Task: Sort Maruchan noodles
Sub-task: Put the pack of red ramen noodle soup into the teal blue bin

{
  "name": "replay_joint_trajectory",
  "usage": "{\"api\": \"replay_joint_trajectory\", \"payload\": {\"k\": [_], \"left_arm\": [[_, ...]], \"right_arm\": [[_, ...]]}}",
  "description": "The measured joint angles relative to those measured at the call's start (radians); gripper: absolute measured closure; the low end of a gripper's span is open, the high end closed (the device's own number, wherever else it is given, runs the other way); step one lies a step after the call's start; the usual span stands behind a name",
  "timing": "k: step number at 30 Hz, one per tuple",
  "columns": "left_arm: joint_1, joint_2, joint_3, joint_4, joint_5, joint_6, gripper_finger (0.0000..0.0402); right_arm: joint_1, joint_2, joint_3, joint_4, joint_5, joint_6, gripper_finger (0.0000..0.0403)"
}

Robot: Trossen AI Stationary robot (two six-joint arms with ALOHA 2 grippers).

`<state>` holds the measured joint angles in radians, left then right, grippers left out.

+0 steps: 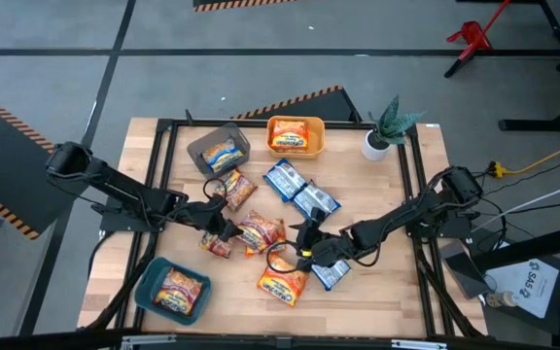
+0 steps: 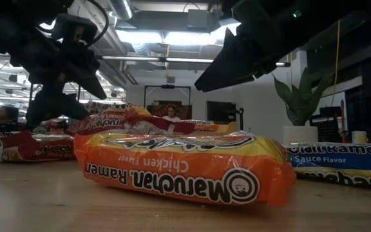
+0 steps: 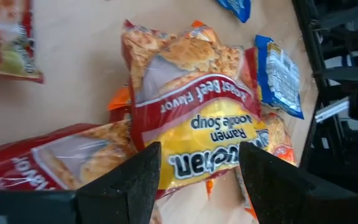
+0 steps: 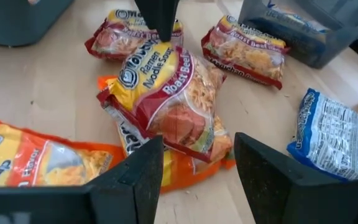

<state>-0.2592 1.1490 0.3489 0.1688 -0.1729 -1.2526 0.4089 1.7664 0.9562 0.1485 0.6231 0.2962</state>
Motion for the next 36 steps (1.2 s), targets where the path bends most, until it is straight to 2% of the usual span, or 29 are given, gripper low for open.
{"api": "replay_joint_trajectory", "payload": {"k": [5,13,24,36], "left_arm": [[0.0,-0.006,0.0,-0.019,-0.02,-0.002,0.0192],[0.042,-0.004,0.0,-0.022,0.053,0.005,0.0192],[0.09,0.065,0.0,-0.03,0.155,0.004,0.0192],[0.088,0.069,0.0,0.064,0.167,-0.029,0.0192]], "right_arm": [[-0.034,0.012,0.001,0.049,0.005,-0.018,0.0219],[-0.091,0.108,0.001,0.17,-0.111,-0.016,0.0219],[-0.089,0.125,0.001,0.198,-0.1,-0.016,0.0219],[-0.09,0.144,-0.001,0.204,-0.093,-0.016,0.0219]]}}
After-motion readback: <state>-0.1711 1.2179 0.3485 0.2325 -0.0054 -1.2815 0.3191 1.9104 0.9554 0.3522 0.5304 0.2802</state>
